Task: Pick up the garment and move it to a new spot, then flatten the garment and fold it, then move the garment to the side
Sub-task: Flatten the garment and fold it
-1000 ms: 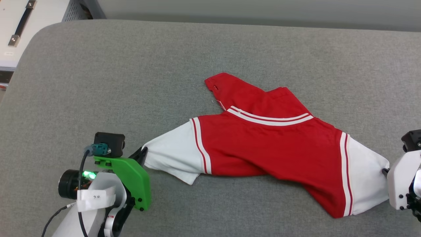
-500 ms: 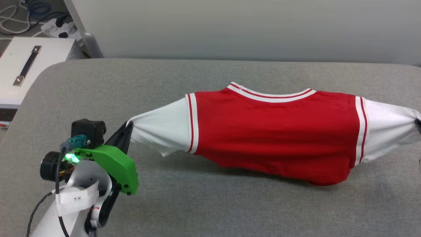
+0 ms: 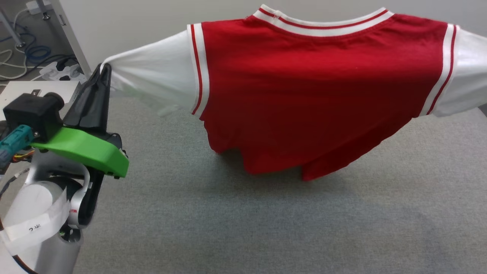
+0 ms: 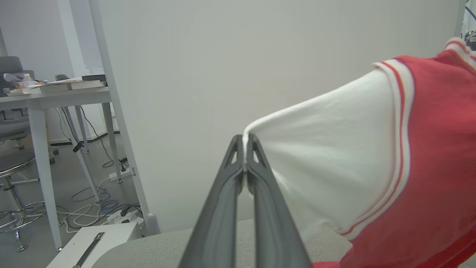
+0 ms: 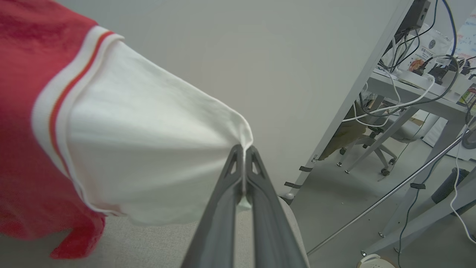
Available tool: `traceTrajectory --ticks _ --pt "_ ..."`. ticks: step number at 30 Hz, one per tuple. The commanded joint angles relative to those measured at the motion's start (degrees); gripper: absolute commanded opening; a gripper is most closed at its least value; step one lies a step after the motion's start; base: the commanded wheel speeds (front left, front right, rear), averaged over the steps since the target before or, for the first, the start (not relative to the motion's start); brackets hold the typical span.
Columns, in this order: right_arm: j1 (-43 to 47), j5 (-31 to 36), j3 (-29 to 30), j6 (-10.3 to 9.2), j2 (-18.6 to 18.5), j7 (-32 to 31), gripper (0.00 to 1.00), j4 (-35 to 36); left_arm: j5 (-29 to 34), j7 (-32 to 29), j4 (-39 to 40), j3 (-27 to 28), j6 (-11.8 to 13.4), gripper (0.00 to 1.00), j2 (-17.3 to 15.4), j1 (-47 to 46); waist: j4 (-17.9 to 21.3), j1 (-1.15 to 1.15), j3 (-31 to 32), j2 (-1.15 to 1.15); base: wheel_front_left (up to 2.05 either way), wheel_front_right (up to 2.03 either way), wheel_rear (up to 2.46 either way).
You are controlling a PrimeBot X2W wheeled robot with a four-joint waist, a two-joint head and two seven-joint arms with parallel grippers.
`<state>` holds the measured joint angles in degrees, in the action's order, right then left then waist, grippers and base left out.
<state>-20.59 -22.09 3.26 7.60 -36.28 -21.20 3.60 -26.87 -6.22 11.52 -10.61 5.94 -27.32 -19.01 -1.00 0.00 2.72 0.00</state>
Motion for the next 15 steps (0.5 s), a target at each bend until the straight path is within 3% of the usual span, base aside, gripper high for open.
traceTrajectory --ticks 1,15 --pt "-1.5 0.6 0.8 -0.11 0.1 0.5 0.0 0.7 0.5 -0.2 0.7 0.8 0.0 0.0 -1.4 -1.6 0.4 0.0 0.3 0.0 0.0 0.0 0.0" --pt "-11.4 0.7 1.4 -0.11 -1.0 1.8 0.0 0.0 1.2 -5.2 4.2 3.7 -0.8 0.0 -7.3 -10.0 0.8 0.0 -3.8 0.0 0.0 0.0 0.0"
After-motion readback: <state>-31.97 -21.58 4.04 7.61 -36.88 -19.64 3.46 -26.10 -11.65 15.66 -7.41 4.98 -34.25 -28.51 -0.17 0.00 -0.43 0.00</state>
